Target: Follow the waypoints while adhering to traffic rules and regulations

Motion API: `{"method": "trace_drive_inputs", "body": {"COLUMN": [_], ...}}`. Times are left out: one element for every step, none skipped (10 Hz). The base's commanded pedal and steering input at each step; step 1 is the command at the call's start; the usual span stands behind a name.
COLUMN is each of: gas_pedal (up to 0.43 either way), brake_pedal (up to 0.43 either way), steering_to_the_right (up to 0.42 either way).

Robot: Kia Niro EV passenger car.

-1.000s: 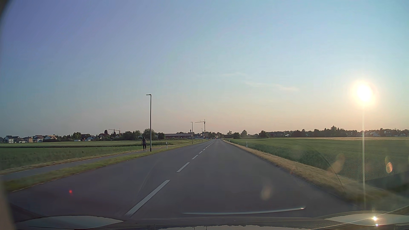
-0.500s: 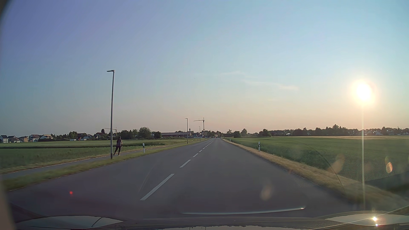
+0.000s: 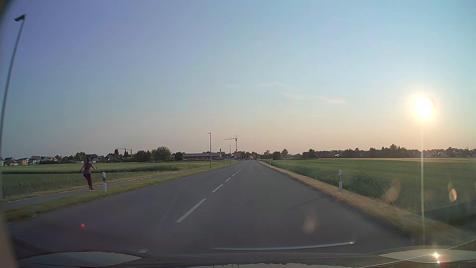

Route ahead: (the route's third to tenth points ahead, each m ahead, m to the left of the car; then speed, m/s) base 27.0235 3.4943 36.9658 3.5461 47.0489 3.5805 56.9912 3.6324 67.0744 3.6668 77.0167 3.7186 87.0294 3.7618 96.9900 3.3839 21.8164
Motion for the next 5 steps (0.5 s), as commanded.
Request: {"method": "trace_drive_inputs", "body": {"gas_pedal": [0.189, 0.189, 0.189, 0.189, 0.189], "brake_pedal": [0.018, 0.018, 0.018, 0.018, 0.018], "steering_to_the_right": [0.0, 0.0, 0.0, 0.0, 0.0]}}
